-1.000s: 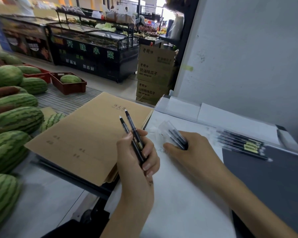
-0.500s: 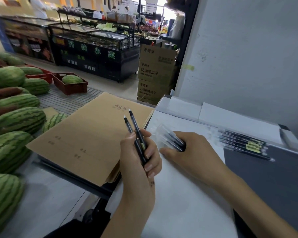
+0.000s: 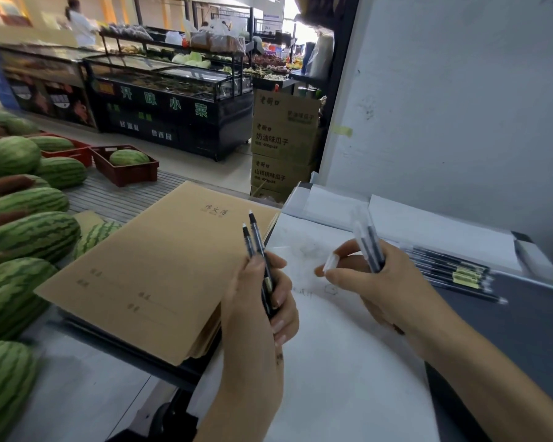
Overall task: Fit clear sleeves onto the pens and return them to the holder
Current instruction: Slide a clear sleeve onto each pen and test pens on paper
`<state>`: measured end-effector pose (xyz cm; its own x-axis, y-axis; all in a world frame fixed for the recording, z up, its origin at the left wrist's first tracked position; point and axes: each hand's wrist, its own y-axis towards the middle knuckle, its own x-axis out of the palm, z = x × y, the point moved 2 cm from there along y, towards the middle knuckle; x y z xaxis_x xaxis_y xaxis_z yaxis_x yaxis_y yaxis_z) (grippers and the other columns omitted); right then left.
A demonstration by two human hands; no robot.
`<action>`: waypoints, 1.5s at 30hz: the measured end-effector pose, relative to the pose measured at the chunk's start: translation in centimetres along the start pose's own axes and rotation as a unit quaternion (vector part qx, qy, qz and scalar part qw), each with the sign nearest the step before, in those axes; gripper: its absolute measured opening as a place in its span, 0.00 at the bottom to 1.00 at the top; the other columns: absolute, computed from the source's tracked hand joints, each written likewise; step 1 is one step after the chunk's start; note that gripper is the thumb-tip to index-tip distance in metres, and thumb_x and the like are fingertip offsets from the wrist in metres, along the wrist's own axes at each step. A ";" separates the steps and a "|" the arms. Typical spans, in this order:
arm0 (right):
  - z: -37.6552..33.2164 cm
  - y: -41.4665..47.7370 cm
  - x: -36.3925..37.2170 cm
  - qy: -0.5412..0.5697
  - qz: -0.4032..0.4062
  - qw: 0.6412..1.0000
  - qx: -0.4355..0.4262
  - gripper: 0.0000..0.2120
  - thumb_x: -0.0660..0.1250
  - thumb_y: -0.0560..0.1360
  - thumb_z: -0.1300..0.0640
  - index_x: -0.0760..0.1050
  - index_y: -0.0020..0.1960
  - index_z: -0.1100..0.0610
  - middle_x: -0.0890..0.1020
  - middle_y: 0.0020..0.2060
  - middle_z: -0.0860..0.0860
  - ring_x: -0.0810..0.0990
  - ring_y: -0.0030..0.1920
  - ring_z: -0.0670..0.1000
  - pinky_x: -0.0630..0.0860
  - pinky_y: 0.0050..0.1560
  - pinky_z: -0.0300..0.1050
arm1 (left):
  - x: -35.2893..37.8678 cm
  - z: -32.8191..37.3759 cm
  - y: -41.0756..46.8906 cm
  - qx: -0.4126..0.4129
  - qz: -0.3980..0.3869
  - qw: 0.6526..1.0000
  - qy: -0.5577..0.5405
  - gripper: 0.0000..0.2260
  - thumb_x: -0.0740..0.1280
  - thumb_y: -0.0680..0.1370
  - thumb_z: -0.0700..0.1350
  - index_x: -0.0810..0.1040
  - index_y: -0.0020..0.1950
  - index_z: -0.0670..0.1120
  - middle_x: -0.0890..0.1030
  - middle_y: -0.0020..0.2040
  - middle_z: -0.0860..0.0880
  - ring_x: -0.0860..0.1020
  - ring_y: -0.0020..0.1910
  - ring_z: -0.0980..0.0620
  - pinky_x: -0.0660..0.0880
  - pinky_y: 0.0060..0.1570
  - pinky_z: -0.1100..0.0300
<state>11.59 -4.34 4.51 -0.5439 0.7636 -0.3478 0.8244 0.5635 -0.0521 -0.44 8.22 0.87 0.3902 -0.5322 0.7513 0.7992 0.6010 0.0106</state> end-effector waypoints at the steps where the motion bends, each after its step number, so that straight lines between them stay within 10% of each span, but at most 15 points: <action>1: -0.1 0.0 -0.1 0.015 -0.009 1.000 0.003 0.17 0.80 0.69 0.50 0.78 0.52 0.54 0.88 0.48 0.53 0.64 0.20 0.49 0.63 0.23 0.38 | 0.1 0.0 0.1 0.006 -0.002 1.000 0.019 0.11 0.62 0.79 0.50 0.73 0.49 0.42 0.65 0.31 0.49 0.58 0.19 0.57 0.54 0.18 0.66; 7: -0.1 0.0 -0.4 0.082 -0.042 0.996 -0.009 0.19 0.77 0.73 0.64 0.73 0.59 0.57 0.89 0.49 0.54 0.63 0.20 0.48 0.63 0.21 0.36 | 0.2 -0.5 -0.1 0.043 -0.004 0.993 0.114 0.11 0.61 0.84 0.46 0.81 0.48 0.47 0.68 0.33 0.50 0.57 0.22 0.56 0.54 0.21 0.65; 17: -0.2 -0.5 -0.3 0.100 -0.007 0.995 -0.010 0.14 0.81 0.68 0.49 0.84 0.53 0.47 0.87 0.42 0.60 0.61 0.20 0.49 0.61 0.21 0.37 | 0.9 -0.3 0.4 0.042 0.000 0.992 0.121 0.20 0.59 0.76 0.58 0.78 0.53 0.43 0.69 0.33 0.49 0.57 0.21 0.56 0.49 0.24 0.57; 34: -0.5 -0.7 -1.3 0.237 0.006 0.968 -0.080 0.16 0.77 0.75 0.55 0.83 0.61 0.46 0.88 0.50 0.58 0.59 0.17 0.46 0.61 0.21 0.34 | 0.5 -0.9 -0.1 0.052 -0.027 0.976 0.211 0.09 0.69 0.77 0.53 0.79 0.43 0.50 0.72 0.33 0.49 0.61 0.23 0.57 0.59 0.23 0.67; 45: -0.8 -0.8 -1.4 0.265 0.061 0.959 -0.084 0.08 0.78 0.75 0.52 0.84 0.53 0.49 0.77 0.52 0.79 0.59 0.17 0.48 0.61 0.21 0.35 | 0.7 -0.8 -0.5 0.060 -0.033 0.968 0.243 0.22 0.73 0.71 0.59 0.77 0.44 0.39 0.70 0.30 0.50 0.59 0.22 0.58 0.58 0.22 0.70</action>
<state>11.53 -5.57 5.81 -0.4846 0.8548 0.1855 0.8745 0.4686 0.1252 -0.23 7.13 0.87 0.5319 -0.7721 0.3478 0.7827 0.6050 0.1462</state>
